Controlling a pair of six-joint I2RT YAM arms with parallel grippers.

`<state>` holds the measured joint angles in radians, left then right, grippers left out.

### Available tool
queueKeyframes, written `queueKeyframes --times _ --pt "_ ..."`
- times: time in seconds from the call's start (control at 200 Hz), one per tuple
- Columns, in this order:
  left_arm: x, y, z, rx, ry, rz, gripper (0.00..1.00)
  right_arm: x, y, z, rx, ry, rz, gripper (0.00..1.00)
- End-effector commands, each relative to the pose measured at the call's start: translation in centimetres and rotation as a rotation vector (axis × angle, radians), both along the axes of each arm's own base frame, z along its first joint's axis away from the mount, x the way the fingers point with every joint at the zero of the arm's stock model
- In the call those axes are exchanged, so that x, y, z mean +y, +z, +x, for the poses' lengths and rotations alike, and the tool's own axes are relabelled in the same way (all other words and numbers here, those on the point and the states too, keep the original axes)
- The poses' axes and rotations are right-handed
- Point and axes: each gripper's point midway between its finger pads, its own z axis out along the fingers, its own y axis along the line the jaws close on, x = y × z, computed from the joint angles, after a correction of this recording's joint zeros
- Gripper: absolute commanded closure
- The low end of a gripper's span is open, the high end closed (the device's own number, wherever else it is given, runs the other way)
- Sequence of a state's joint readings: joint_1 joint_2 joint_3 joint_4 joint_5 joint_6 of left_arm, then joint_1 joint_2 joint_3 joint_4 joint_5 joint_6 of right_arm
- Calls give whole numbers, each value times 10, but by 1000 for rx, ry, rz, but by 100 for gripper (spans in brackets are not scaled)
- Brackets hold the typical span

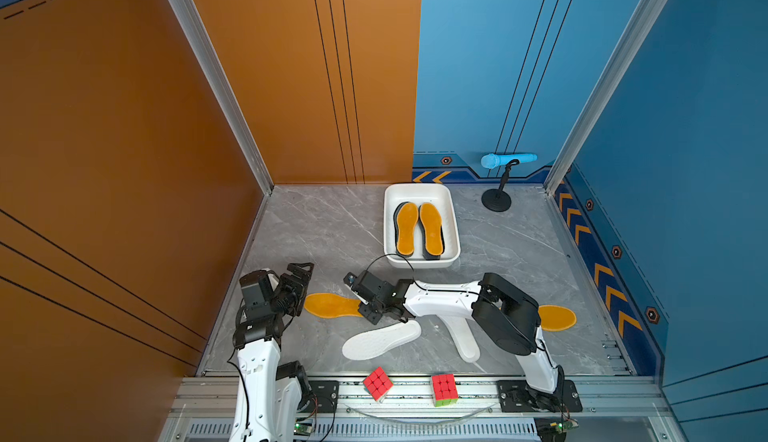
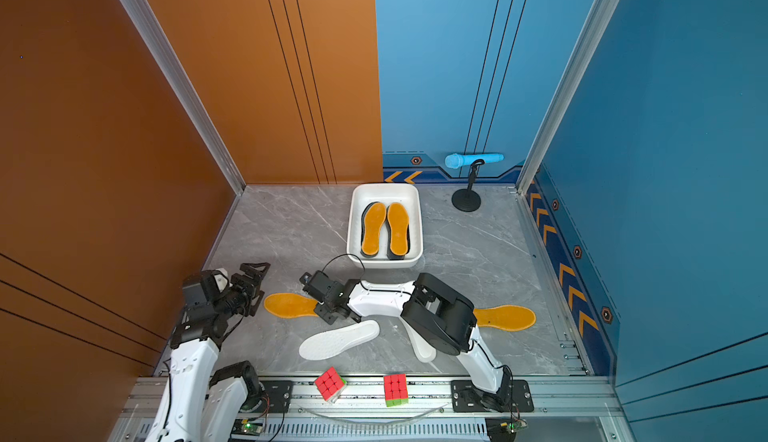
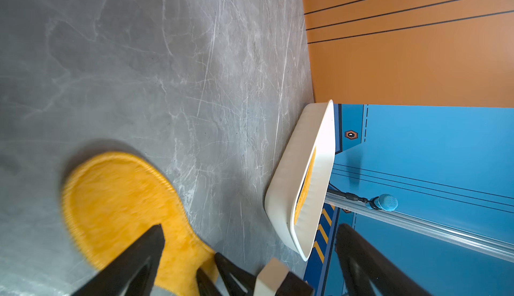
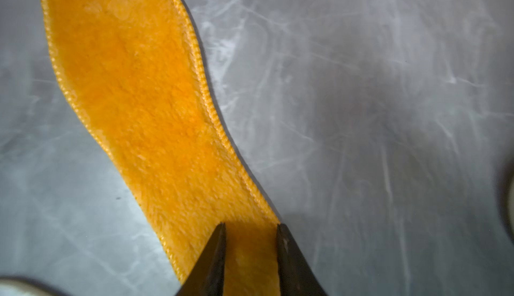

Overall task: Put the insoles into the storage box
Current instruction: Move the insole to the center of the board.

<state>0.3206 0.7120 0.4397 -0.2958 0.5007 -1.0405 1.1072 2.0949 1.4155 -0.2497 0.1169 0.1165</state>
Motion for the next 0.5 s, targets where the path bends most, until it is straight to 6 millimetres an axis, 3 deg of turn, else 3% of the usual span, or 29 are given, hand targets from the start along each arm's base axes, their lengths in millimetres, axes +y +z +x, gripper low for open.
queueKeyframes --times 0.0,0.025,0.045,0.23,0.496 --pt "1 12 7 -38 -5 36 2 -23 -10 6 11 -89 -37 68" --pt "1 12 7 -39 -6 38 2 -22 -11 5 18 -76 -34 68" --pt "0 12 7 -39 -8 38 2 -19 2 3 7 -60 -5 68" --pt "-1 14 9 -44 -13 39 2 -9 18 -9 -14 78 30 64" --pt "-3 12 9 -44 -17 37 2 4 58 0 15 155 124 59"
